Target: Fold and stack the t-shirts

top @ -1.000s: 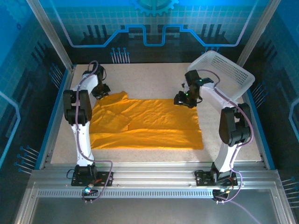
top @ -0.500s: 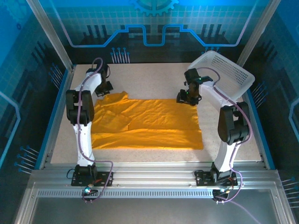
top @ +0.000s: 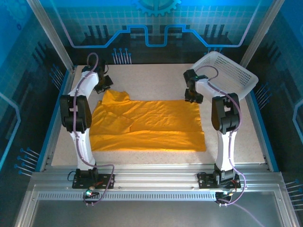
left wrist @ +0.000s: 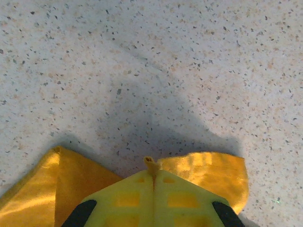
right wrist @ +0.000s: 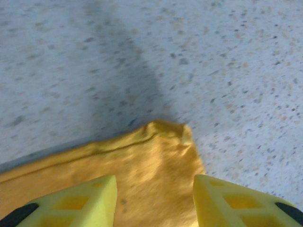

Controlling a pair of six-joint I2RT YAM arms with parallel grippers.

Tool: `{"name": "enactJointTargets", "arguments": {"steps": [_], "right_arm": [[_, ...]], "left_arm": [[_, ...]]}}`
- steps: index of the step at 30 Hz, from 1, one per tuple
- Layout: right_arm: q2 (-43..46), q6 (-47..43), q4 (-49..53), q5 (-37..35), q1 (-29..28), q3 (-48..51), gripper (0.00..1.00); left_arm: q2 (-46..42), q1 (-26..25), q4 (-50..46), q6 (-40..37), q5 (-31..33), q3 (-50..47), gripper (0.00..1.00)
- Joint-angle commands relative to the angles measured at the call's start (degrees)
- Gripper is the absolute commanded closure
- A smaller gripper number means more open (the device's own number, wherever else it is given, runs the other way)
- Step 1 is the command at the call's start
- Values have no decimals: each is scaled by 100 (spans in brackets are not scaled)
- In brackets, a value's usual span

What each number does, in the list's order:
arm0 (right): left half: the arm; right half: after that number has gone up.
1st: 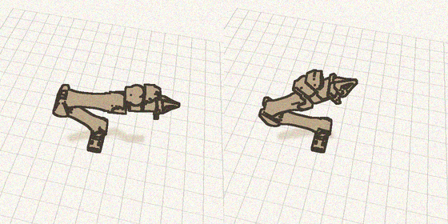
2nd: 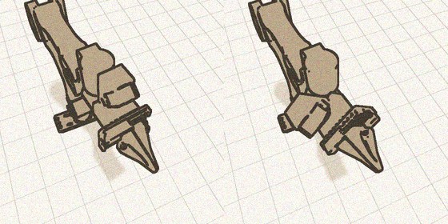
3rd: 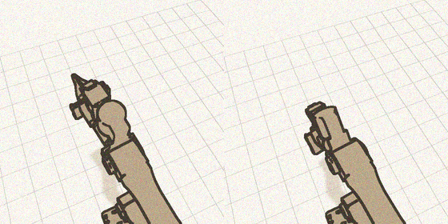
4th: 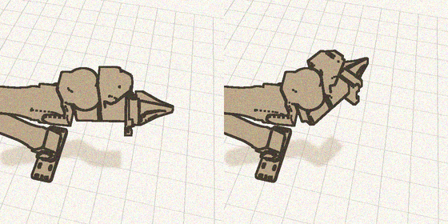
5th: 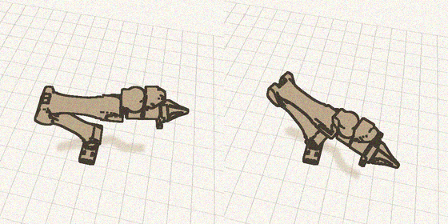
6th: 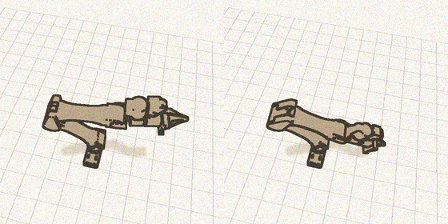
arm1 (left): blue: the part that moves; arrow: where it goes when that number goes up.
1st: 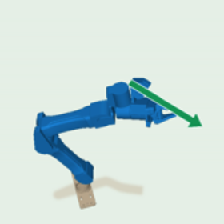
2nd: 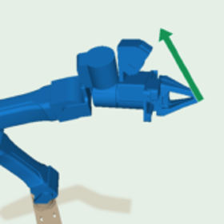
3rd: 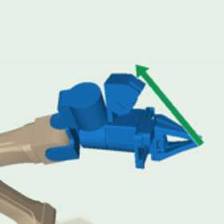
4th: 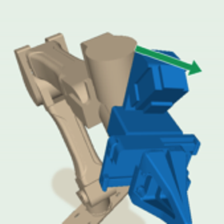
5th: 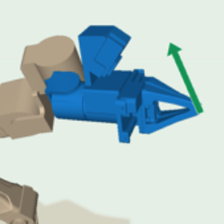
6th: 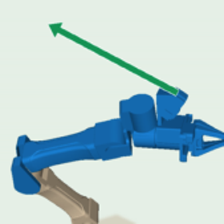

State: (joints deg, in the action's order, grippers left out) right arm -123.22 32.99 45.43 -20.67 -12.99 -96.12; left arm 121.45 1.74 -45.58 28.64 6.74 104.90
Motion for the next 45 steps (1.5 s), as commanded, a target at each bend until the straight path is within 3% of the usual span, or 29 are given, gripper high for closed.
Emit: {"name": "enactJointTargets", "arguments": {"steps": [1,7,16,25,31,38,45], "right_arm": [[-85,4,-173,-163,200,-42,54],[-370,-267,-383,334,264,-185,55],[-624,38,81,405,484,-478,71],[-276,-285,-115,542,473,-426,100],[514,-785,-940,718,294,298,100],[1581,-1180,-1613,1050,201,1238,100],[2701,-953,-1494,970,153,2320,100]], "left_arm": [[-376,-16,72,233,-346,-178,100],[-549,-33,102,307,-495,-363,100],[-665,-33,76,361,-517,-405,100],[-957,-42,69,440,-549,-538,100],[-1552,-42,326,566,-564,-1016,100],[-2916,-67,630,966,-517,-2389,100],[-4685,-77,320,1422,277,-3900,100]]}}
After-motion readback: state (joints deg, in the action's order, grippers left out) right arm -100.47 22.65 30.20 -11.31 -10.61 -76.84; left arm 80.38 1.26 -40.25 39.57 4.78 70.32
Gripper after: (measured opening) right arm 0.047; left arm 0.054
